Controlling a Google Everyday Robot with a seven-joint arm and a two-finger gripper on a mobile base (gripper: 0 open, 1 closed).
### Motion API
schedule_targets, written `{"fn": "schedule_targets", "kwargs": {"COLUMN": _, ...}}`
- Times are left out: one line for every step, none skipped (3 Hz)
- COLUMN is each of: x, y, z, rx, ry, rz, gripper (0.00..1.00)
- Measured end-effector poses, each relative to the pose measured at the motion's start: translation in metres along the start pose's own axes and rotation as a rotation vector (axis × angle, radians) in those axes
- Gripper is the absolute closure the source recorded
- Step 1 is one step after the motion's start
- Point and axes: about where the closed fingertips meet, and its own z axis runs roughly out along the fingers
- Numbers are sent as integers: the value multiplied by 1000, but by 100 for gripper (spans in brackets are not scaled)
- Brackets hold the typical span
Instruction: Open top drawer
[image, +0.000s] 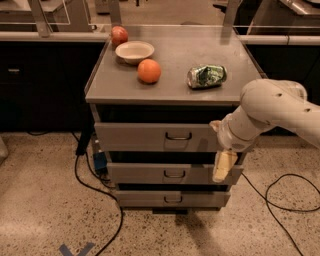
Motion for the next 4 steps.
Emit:
{"fn": "schedule_targets", "kwargs": {"x": 2, "y": -10, "z": 13, "rx": 6, "ry": -5, "rz": -3, "gripper": 0}}
{"fn": "schedule_targets", "kwargs": {"x": 3, "y": -27, "z": 25, "rx": 9, "ry": 0, "rz": -19, "gripper": 0}}
{"fn": "schedule_targets", "kwargs": {"x": 8, "y": -42, "z": 30, "rx": 11, "ry": 15, "rz": -30, "gripper": 0}}
{"fn": "schedule_targets", "kwargs": {"x": 12, "y": -50, "z": 34, "rx": 2, "ry": 29, "rz": -38, "gripper": 0}}
